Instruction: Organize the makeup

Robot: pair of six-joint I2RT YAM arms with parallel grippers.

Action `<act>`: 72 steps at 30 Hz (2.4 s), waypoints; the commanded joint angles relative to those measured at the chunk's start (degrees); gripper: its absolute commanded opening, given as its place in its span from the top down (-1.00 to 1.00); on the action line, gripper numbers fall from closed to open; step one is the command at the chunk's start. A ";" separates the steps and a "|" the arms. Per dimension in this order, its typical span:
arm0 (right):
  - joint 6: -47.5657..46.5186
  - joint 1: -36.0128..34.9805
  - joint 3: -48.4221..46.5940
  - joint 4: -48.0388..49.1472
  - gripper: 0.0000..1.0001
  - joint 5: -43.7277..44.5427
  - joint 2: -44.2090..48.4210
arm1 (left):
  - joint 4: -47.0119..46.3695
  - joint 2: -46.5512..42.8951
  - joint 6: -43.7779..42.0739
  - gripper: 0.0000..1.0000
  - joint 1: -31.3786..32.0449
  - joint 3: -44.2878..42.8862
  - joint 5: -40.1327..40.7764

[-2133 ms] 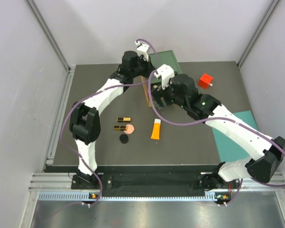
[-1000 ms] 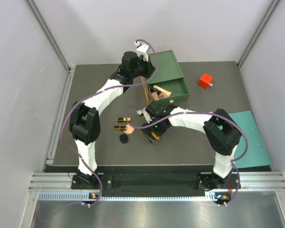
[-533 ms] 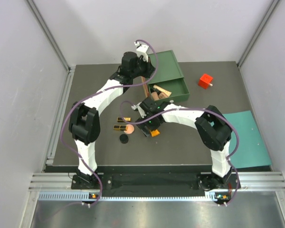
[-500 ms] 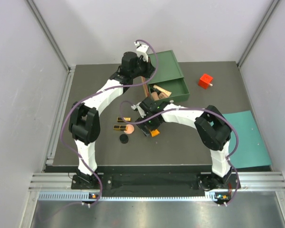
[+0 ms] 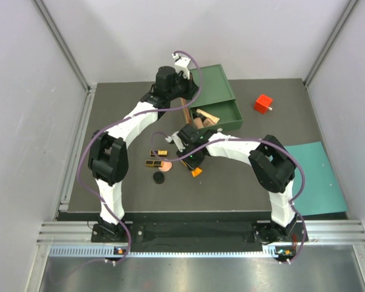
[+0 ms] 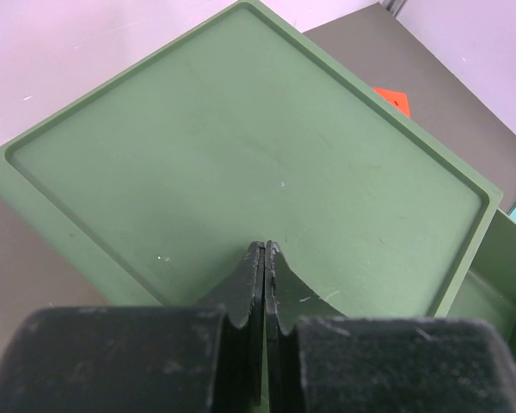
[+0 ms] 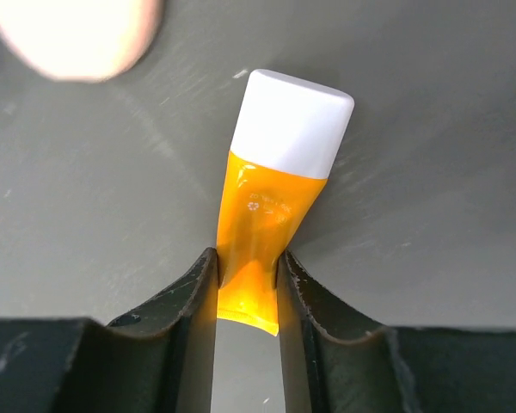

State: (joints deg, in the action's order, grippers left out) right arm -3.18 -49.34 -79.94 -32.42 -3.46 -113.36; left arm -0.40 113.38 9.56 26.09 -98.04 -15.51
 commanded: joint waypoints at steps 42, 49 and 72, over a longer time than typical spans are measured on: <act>-23.96 8.38 -14.63 -2.05 1.00 15.66 28.28 | 15.35 4.13 -0.42 1.00 -0.51 2.24 1.62; -27.75 9.18 -9.37 3.68 0.98 18.58 27.67 | 15.61 4.13 -0.77 1.00 -0.51 2.06 1.88; -24.60 9.26 -2.15 12.21 -0.67 28.07 29.68 | 16.14 4.74 -1.12 1.00 -0.60 1.18 2.15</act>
State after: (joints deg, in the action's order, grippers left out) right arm -31.22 -40.34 -81.38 -24.43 21.61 -87.09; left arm 0.99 113.78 10.33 25.98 -99.20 -15.57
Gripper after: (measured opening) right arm 0.833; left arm 0.009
